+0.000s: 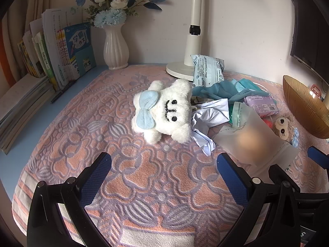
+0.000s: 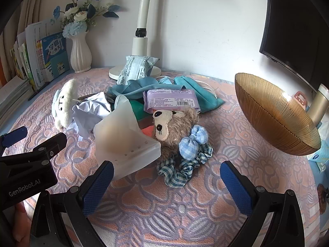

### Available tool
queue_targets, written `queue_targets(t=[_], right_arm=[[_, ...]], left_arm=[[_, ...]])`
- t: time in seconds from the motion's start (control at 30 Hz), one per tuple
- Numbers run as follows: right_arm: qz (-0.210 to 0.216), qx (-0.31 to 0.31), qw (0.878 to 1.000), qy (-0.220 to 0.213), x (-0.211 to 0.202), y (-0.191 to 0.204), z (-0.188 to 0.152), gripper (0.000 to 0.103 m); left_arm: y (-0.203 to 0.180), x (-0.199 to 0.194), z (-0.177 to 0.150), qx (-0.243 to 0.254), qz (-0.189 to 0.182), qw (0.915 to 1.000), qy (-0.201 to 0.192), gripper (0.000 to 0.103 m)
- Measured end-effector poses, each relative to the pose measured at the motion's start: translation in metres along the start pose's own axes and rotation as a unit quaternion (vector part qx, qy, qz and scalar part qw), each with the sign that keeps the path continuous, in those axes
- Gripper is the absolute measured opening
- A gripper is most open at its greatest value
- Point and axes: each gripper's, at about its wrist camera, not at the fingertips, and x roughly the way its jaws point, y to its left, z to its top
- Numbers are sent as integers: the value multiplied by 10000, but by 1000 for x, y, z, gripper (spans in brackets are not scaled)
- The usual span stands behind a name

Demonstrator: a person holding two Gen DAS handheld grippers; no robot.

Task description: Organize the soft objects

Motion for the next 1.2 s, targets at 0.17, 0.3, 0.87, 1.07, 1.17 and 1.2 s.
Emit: queue_targets(t=[0.17,0.3,0.87,1.07,1.17,1.2], right_arm=[[56,138,9999,-69,-4,-6,0,103],[261,558,9980,-153,-7,-25,0,103],[994,343,9930,-544,-33,-24,3,99],[1461,-443,9883,-61,-39,-5,34,93],[1439,-821,9860,215,-28,14,48,93],[1384,-958,9852,326,-20,22,49,93]], left_arm=[[3,-2,1,-84,-16,10000,-25,102],[13,-5,1,-307,-62,9995,-94,102],[62,-2,35,-1123,-916,9891,266,102],[59,10,70,-772,-902,9920,428,102],[46,34,72,-567,-1141,9888,776,102],[43,43,70,-541,-1099,9886,874,102]])
